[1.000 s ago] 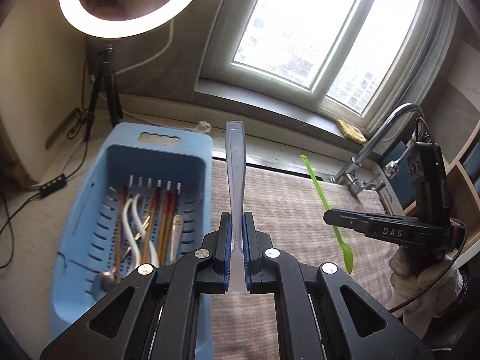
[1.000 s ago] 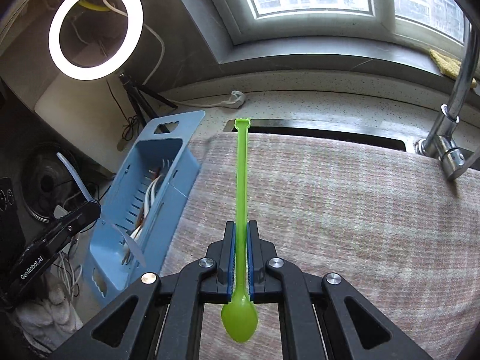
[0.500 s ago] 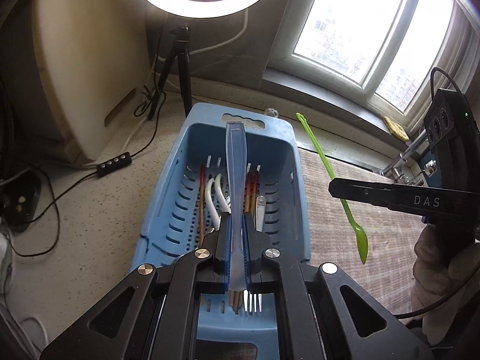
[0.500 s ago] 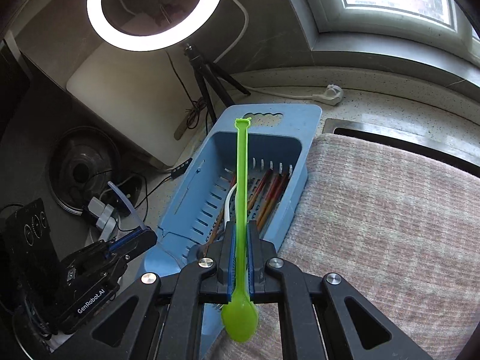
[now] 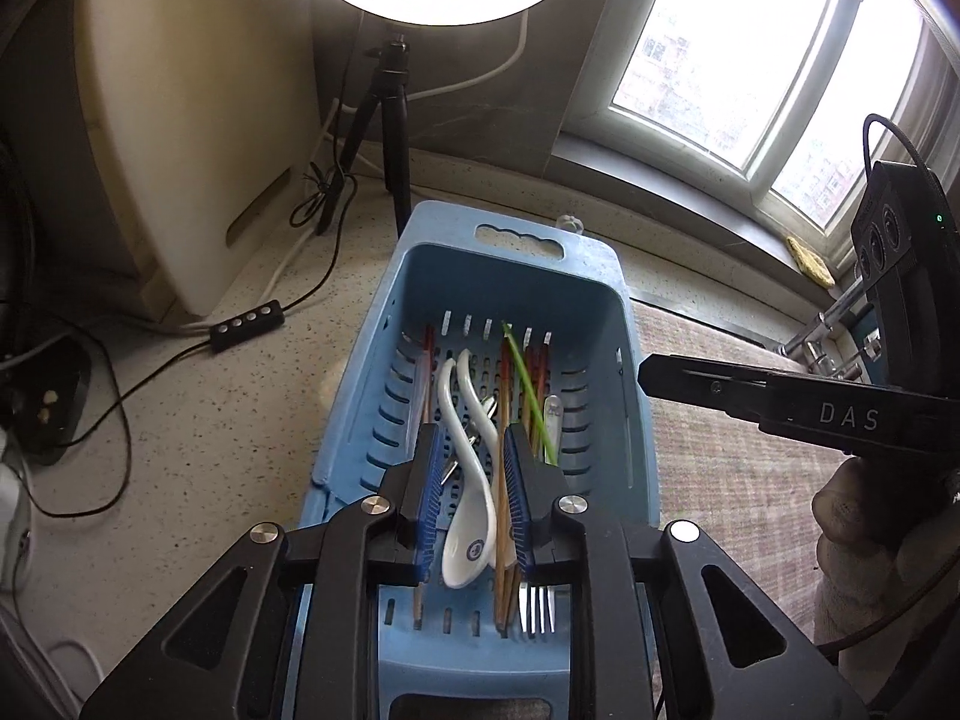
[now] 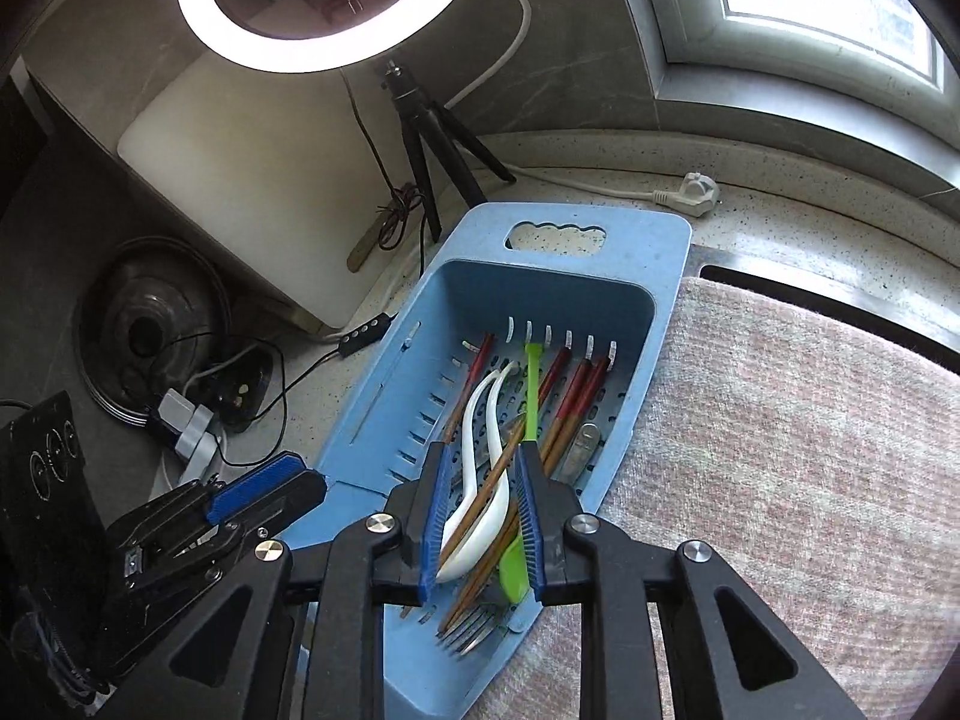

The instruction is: Organize utensils

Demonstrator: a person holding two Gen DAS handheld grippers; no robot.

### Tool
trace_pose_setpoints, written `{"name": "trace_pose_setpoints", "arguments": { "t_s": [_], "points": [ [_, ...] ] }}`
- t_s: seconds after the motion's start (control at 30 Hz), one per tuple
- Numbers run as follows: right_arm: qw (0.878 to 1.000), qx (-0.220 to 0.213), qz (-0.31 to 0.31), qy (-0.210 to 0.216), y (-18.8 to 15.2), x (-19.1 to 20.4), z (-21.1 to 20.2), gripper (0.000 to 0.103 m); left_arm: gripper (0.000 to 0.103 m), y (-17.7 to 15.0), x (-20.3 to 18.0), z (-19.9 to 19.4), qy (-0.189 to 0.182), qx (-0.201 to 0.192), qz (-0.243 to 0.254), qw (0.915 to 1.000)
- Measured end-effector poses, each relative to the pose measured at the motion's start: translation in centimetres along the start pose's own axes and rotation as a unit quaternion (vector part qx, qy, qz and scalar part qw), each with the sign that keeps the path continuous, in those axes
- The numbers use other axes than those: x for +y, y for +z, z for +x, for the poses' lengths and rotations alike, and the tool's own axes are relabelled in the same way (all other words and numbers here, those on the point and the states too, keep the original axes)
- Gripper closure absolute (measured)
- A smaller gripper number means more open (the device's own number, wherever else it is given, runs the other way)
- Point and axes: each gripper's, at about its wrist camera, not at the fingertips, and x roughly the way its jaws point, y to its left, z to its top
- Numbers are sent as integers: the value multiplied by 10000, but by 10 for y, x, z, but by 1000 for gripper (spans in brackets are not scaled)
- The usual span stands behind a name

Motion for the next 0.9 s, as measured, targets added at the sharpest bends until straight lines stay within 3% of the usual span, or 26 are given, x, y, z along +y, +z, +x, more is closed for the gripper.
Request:
{"name": "trace_pose_setpoints", "arguments": {
  "t_s": [0.17,0.43,0.47,0.53,0.67,0.77,0.83,0.9],
  "points": [
    [9999,4,40,-106,-4,-10,-5,83,84,-3,3,-3,-32,-45,-172,9998],
    [9994,-101,83,-310,-10,-21,-18,83,83,-7,-20,-11,-14,-133,76,9999],
    [9994,-124,53,-323,-11,-21,-22,83,81,-8,-24,-13,26,-160,100,9998],
    [9994,-159,-39,-318,-14,-22,-29,83,65,-10,-30,-19,156,-257,93,9995],
    [9985,-216,-408,-288,-23,-20,-44,78,63,-19,-44,-34,373,-425,-52,9984],
    [9968,-308,-659,-323,-32,-23,-58,77,47,-26,-56,-46,603,-522,-265,9965],
    [9952,-371,-836,-336,-37,-24,-67,69,32,-31,-65,-58,800,-716,-422,9933],
    [9933,-488,-984,-356,-44,-27,-76,62,27,-35,-77,-70,904,-876,-482,9909]
  ]
}}
